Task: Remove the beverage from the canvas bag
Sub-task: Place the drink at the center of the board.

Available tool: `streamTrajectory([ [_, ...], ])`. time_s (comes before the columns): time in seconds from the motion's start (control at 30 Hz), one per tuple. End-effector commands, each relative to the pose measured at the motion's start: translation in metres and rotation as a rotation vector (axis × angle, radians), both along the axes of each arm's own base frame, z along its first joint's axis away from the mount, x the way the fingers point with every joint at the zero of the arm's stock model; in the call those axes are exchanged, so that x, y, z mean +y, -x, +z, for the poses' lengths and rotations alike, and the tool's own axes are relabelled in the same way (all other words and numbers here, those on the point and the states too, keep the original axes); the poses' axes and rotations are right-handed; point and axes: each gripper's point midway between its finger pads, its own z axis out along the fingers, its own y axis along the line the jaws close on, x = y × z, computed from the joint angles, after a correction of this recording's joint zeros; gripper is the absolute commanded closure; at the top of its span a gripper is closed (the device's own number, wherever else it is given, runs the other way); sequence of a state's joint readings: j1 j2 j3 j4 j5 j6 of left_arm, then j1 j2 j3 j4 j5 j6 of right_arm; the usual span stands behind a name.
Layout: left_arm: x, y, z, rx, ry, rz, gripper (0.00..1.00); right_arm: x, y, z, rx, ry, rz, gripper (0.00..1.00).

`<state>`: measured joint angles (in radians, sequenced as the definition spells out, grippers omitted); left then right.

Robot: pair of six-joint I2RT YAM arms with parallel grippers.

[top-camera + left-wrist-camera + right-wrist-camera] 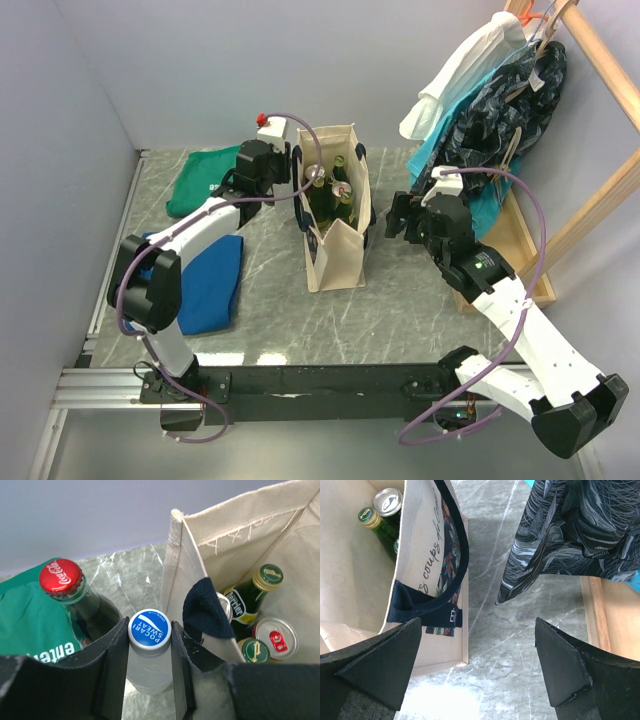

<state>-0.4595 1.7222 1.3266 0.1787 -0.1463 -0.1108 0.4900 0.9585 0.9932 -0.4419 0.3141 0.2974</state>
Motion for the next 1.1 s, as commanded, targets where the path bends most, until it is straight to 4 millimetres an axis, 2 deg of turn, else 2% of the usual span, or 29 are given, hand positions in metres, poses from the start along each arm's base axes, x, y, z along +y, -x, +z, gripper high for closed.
streamTrajectory([
  [0.0, -0.004, -0.01, 0.097, -0.295, 0.177, 0.012, 0.99, -0.003, -0.005, 0.007, -0.024, -0.004, -0.017, 0.0],
  [0.17, 0.001, -0.012, 0.095, -0.338, 0.213, 0.046, 0.99, -0.002, -0.005, 0.006, -0.021, -0.004, -0.018, 0.0],
  [0.43, 0.005, -0.014, 0.076, -0.33, 0.225, 0.076, 0.99, -0.003, -0.006, 0.006, -0.02, -0.001, -0.022, 0.0],
  [0.6, 0.006, -0.016, 0.072, -0.345, 0.228, 0.085, 0.99, -0.003, -0.008, 0.004, -0.014, 0.002, -0.023, 0.0],
  [1.03, -0.007, -0.028, 0.058, -0.327, 0.165, 0.075, 0.99, -0.003, -0.01, 0.001, -0.005, 0.008, -0.026, 0.0],
  [1.07, -0.008, -0.028, 0.057, -0.323, 0.158, 0.073, 0.95, -0.003, -0.01, 0.001, -0.006, 0.007, -0.027, 0.0],
])
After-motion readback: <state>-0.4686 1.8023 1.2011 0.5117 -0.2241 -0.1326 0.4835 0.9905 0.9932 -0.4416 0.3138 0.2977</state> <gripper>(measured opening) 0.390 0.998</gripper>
